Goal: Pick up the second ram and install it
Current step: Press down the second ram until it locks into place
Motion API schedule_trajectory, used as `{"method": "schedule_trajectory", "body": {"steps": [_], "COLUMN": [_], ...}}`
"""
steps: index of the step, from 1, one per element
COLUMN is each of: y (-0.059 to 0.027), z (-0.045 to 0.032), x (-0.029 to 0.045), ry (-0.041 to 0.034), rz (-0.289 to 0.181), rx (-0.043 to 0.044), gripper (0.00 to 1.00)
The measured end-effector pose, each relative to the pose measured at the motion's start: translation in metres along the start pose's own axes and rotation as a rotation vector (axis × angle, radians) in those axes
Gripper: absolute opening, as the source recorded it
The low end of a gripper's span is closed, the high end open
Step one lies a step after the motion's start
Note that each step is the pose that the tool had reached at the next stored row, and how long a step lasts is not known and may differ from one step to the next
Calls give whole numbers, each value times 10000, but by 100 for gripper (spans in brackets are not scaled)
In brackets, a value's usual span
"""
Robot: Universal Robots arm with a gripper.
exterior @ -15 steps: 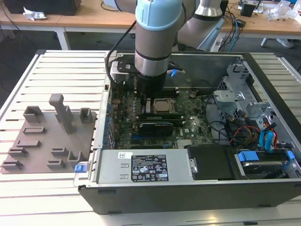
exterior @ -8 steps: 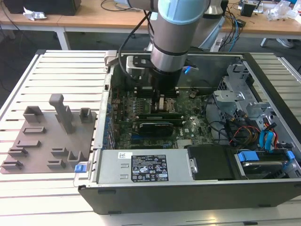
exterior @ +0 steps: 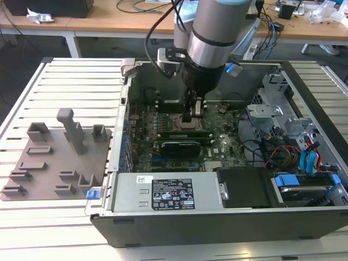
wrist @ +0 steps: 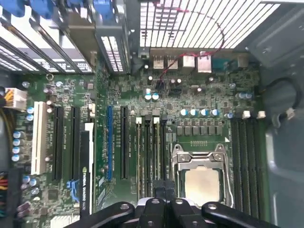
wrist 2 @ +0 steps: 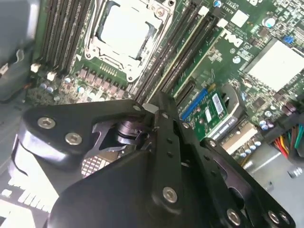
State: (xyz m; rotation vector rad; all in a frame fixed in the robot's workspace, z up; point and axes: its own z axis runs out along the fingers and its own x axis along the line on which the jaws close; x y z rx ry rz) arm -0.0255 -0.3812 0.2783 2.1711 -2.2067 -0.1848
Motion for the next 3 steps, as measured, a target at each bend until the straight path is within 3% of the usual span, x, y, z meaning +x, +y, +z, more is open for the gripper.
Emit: {"method": "schedule_trajectory", "body": {"steps": [3], "y": [2], "z": [-14], "x": [-1], "ry": [-2], "rz": [0], "rx": [0], "gripper": [10]}}
